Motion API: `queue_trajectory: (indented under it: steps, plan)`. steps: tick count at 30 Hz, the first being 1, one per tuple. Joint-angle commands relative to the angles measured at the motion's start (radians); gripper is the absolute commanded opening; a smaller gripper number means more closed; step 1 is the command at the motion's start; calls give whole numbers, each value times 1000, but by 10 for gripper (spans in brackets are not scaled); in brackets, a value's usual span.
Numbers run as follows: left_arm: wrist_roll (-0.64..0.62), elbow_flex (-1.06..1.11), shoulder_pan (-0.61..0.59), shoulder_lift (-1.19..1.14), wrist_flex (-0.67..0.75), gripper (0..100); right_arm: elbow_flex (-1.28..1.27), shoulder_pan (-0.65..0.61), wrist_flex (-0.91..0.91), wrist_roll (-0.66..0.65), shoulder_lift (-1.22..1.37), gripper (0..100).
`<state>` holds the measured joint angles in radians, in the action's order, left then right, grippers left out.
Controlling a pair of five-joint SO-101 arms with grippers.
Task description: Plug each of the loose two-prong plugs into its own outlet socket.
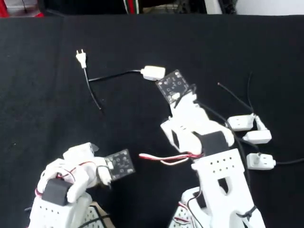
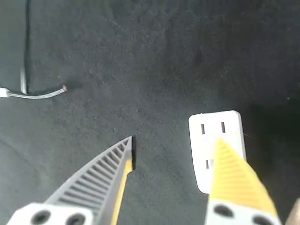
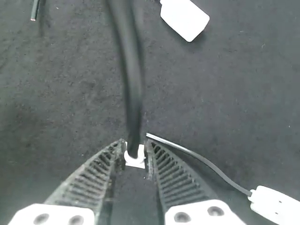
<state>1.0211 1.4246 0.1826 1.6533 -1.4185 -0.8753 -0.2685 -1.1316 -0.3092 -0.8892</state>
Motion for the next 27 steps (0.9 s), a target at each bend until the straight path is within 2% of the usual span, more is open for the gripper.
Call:
queue_trajectory:
  steps: [1,4,10,13,15,18,21,24,27]
  plan:
    - [-167,-140,1,-112,38,267,88,12,-3,15,4,11]
    - [-313,-171,-44,-158,130,267,94,11,3,54,4,11]
    - [-721,-163,-136,-190,327,267,122,-21,8,164,7,11]
    - [-882,-97,-174,-190,470,267,150,-86,12,258,39,11]
    - [-937,-42,-208,-184,566,267,170,-150,12,316,97,11]
    - [-951,5,-306,-183,635,267,191,-213,12,338,243,11]
    - [-945,18,-427,-186,629,267,222,-218,35,272,447,11]
    - [-842,24,-527,-183,566,267,309,-219,17,209,653,11]
    - [-723,47,-552,-181,497,267,458,-216,-77,149,831,11]
